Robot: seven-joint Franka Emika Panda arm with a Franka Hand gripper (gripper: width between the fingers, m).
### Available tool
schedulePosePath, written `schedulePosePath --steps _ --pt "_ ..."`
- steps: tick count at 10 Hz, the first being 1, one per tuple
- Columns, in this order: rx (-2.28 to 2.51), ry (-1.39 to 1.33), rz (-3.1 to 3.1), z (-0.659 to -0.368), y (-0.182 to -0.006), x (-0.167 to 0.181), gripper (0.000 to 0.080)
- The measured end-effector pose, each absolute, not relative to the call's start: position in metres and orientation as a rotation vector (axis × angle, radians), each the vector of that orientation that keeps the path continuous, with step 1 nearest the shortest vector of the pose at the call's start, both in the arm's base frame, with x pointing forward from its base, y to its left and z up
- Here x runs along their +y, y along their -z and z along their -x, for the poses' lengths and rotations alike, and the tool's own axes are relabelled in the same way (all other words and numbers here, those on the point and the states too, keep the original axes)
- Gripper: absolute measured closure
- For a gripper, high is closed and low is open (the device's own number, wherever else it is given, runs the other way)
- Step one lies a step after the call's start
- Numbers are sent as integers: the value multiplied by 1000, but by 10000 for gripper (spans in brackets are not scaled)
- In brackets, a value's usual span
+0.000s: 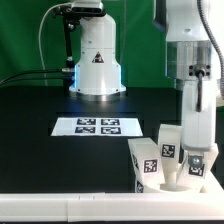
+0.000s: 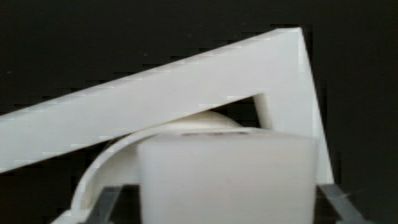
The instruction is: Assemble stool
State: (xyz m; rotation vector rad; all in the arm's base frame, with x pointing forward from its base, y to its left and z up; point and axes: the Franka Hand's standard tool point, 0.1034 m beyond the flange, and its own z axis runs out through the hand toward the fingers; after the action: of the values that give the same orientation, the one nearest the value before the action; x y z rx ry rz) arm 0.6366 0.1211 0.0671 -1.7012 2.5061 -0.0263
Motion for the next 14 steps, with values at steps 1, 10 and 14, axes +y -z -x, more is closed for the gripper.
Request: schedulePosePath --steps 1,10,14 --pt "2486 28 1732 -636 -66 121 459" --pt "1552 184 2591 -641 -88 131 150" --pt "578 262 3003 -636 -100 134 150"
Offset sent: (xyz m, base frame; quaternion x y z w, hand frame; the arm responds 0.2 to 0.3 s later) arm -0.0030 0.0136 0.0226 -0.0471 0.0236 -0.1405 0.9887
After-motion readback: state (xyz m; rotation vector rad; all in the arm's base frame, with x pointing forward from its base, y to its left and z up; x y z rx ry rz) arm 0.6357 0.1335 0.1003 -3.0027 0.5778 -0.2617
